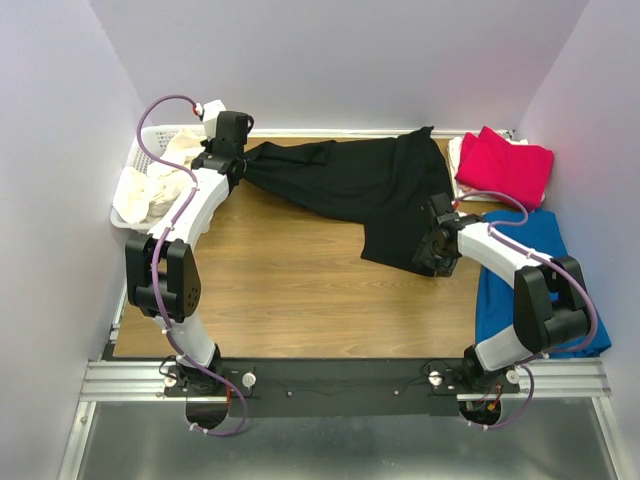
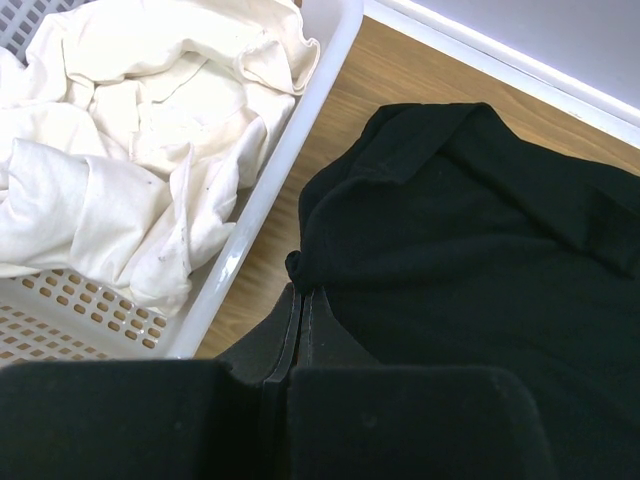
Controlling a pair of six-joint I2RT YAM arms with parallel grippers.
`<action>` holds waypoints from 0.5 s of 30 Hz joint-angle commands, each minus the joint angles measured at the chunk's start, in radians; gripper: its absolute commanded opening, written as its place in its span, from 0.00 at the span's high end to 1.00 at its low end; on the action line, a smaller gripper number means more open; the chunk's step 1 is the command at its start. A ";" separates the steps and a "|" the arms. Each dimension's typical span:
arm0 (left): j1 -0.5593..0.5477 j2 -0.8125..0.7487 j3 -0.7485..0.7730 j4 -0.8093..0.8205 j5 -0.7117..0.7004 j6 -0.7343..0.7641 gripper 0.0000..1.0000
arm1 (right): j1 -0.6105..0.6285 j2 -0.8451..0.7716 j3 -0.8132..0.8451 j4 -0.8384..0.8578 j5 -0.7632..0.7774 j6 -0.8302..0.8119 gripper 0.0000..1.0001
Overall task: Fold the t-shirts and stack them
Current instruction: Flatten out the tshirt
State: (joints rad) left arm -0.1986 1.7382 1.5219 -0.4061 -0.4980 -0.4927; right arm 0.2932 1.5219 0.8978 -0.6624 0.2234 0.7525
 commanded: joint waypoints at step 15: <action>0.013 -0.022 -0.008 0.006 -0.017 0.013 1.00 | 0.000 0.112 0.046 -0.003 0.111 0.010 0.43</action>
State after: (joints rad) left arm -0.1955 1.7382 1.5215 -0.4065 -0.4976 -0.4927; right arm 0.2932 1.5829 0.9028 -0.6754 0.2806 0.7612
